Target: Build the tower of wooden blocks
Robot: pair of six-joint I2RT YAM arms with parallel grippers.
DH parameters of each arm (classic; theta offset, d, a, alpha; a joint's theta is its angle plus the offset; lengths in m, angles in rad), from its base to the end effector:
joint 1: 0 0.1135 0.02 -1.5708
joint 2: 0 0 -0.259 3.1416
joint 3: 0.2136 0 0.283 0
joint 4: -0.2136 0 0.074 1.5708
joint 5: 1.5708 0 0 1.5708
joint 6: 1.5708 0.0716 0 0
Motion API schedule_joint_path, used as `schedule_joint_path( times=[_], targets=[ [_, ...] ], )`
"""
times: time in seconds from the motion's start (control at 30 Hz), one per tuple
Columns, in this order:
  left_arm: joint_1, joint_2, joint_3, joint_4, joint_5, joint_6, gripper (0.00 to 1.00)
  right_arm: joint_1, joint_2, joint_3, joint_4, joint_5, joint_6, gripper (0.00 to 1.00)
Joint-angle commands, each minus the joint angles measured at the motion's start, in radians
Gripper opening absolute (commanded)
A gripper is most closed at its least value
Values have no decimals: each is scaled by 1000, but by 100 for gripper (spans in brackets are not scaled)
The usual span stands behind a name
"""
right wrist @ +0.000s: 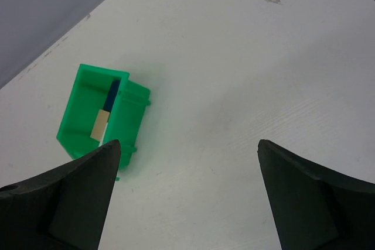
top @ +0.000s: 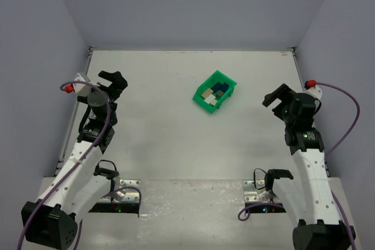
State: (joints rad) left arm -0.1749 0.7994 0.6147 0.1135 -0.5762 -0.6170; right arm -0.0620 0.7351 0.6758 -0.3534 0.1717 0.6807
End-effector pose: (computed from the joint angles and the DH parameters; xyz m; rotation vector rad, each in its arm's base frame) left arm 0.2589 -0.0061 0.2978 -0.7686 1.4399 -0.1349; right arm 0.2387 -0.0271 0.2727 0.8228 1.8058 0.2319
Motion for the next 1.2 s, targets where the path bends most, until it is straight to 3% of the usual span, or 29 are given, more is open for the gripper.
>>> schedule_joint_path(
  times=[0.0, 0.4, 0.6, 0.87, 1.17],
  targets=[
    [12, 24, 19, 22, -8, -21, 100, 2, -3, -9, -30, 16, -15, 99],
    [12, 90, 31, 27, 15, -21, 100, 2, 199, 42, -132, -317, -159, 99],
    [12, 90, 25, 30, 29, -31, 100, 29, 267, -3, 8, -449, -137, 99],
    [12, 96, 28, 15, 88, -39, 100, 208, 540, 166, 173, -288, -69, 99],
    [12, 81, 15, -1, 68, -44, 100, 371, 908, 433, 152, -6, 12, 99]
  ],
)
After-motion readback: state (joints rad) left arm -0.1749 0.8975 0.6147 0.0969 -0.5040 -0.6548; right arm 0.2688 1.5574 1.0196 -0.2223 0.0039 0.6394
